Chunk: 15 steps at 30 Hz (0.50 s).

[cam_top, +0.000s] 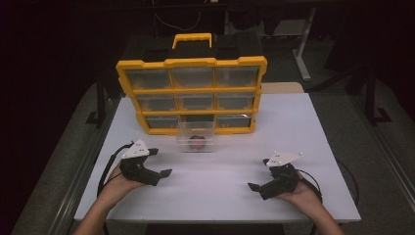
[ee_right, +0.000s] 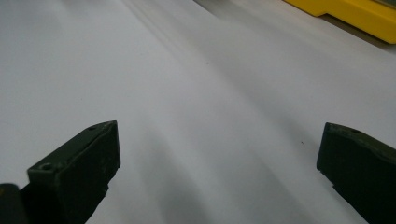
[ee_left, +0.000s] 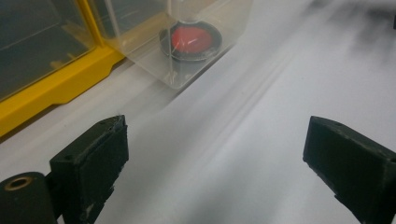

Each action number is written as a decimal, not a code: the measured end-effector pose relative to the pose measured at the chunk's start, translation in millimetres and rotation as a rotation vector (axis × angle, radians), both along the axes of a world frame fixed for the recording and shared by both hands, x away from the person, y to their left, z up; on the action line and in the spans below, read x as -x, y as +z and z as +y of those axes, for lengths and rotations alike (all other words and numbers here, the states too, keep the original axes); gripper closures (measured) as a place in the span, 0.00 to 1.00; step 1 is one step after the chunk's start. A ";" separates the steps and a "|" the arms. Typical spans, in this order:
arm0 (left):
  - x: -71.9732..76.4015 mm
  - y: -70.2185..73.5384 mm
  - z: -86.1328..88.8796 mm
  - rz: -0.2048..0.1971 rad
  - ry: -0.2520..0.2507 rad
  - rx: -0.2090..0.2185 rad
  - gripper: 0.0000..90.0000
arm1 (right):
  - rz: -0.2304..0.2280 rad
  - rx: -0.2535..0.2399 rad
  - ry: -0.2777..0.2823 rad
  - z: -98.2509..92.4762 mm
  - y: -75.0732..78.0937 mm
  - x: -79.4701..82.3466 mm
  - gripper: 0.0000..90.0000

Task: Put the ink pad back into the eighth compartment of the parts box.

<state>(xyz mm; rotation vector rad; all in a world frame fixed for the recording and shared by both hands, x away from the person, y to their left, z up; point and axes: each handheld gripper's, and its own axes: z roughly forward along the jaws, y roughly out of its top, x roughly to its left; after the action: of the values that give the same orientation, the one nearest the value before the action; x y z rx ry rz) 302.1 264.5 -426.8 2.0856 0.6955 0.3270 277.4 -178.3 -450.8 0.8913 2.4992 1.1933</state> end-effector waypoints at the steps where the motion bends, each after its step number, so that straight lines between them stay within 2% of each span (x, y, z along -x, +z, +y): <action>1: 1.3 -1.4 1.4 -0.002 0.002 0.006 0.06 | 0.000 0.000 0.000 0.0 0.0 0.0 0.00; 3: 5.6 -6.2 4.1 -0.012 0.005 0.018 0.03 | -0.002 -0.003 -0.002 0.0 0.2 0.2 0.00; 6: 8.3 -10.4 4.7 -0.019 0.003 0.012 0.02 | -0.002 0.000 -0.001 0.3 0.1 0.3 0.00; 11: 12.7 -21.2 5.1 -0.015 -0.009 0.000 0.01 | -0.002 -0.001 -0.002 0.7 0.1 0.5 0.00; 15: 13.0 -26.2 5.1 -0.001 -0.013 0.011 0.00 | -0.003 0.001 -0.002 0.4 -0.1 0.2 0.00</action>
<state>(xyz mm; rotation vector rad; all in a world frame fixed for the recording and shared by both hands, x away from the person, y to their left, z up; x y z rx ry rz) 289.1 269.6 -452.9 2.0791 0.6813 0.3158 277.2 -177.9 -450.9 0.8910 2.4950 1.1923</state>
